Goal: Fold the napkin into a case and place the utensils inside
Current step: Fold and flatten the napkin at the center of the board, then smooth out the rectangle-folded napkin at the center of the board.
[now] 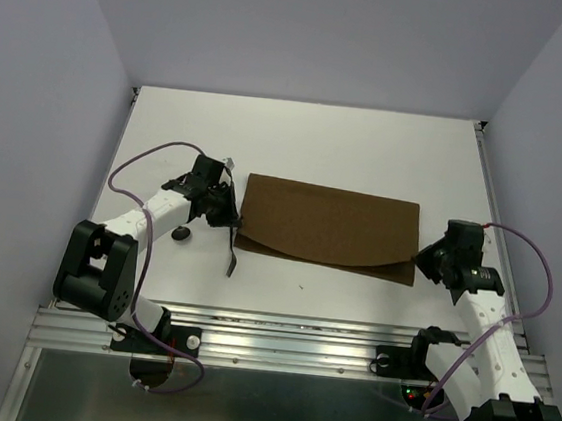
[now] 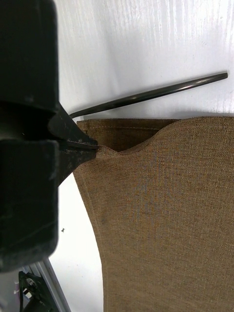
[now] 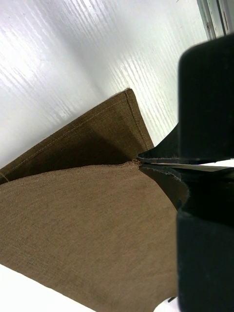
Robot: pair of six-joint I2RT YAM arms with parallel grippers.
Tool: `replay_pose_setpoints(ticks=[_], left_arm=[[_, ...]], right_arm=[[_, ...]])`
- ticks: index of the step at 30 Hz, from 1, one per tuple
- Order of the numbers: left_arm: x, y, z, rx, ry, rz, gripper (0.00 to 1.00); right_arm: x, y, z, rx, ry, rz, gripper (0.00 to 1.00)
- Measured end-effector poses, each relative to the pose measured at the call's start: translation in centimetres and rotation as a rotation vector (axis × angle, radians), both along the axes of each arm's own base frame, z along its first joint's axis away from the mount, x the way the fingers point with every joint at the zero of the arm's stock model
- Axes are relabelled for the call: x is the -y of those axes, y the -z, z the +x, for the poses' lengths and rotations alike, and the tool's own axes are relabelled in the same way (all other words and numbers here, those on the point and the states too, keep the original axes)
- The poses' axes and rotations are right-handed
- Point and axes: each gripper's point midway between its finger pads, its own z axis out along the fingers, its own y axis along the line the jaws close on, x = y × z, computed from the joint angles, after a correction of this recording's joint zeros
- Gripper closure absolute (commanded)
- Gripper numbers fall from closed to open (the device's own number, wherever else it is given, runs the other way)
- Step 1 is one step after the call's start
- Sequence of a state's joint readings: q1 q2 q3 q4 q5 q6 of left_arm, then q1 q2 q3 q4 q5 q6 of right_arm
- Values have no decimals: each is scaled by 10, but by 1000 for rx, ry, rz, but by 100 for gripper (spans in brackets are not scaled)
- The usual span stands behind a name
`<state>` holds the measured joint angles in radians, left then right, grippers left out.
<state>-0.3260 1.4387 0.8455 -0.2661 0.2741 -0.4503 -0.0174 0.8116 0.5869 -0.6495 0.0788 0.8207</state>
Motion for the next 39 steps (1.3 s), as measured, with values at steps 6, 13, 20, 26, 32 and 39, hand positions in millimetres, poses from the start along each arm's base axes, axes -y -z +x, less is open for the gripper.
replay_pose_setpoints(ticks=[6, 13, 20, 26, 32, 39], left_arm=[[-2, 2, 0, -2, -7, 12, 100], [-4, 17, -2, -47, -5, 34, 50], [-2, -12, 21, 6, -22, 46, 44], [15, -51, 71, 123, -27, 26, 52], [49, -22, 101, 78, 26, 26, 59], [57, 33, 108, -31, 27, 62, 59]], right_arm=[[-2, 10, -8, -23, 30, 29, 99], [-3, 32, -27, -107, 56, 50, 28], [-2, 31, -23, -115, 62, 42, 27], [-2, 23, 0, -91, 35, 31, 61], [-5, 27, 37, -97, -42, 14, 76], [-9, 65, 49, -210, -83, 26, 76]])
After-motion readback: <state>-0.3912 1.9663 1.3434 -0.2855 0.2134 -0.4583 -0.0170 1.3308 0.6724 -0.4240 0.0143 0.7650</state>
